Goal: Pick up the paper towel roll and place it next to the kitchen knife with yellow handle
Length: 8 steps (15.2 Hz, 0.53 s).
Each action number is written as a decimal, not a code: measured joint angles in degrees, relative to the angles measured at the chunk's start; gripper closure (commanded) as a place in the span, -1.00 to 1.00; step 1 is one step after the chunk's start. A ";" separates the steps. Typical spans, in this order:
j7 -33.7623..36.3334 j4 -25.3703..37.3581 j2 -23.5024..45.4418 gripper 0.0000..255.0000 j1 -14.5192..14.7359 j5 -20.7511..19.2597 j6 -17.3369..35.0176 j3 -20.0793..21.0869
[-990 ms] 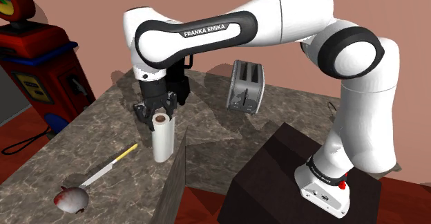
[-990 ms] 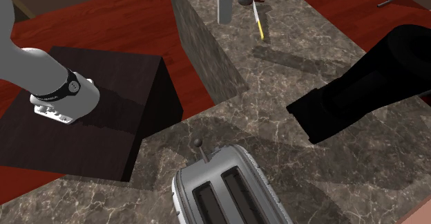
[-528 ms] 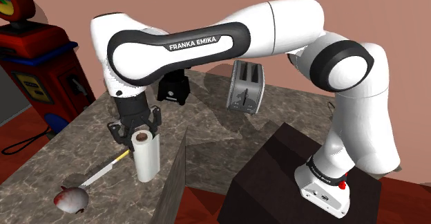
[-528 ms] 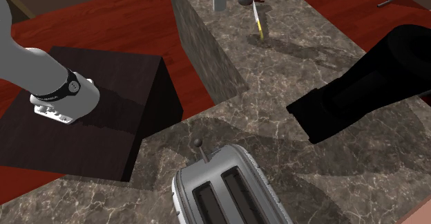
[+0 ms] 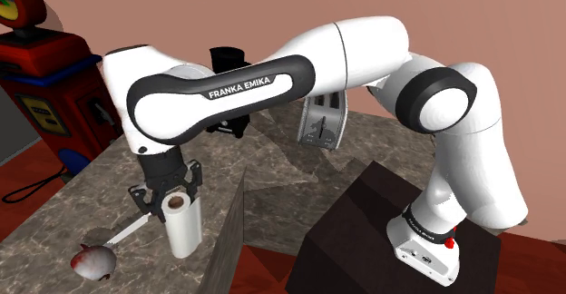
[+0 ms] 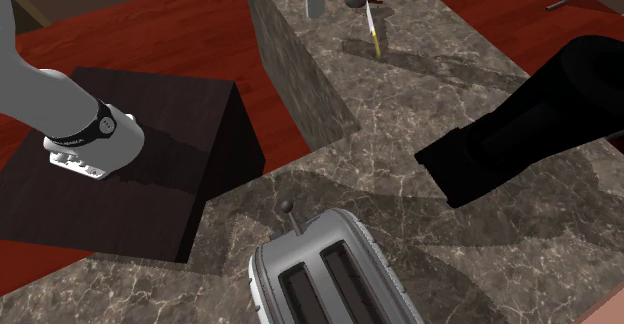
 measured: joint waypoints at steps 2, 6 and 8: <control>-0.16 -0.86 0.32 1.00 0.04 -0.01 1.18 -0.03; -0.69 -2.82 0.97 1.00 -0.02 -0.03 3.72 -0.14; -0.97 -3.61 1.53 1.00 -0.02 -0.07 5.02 -0.20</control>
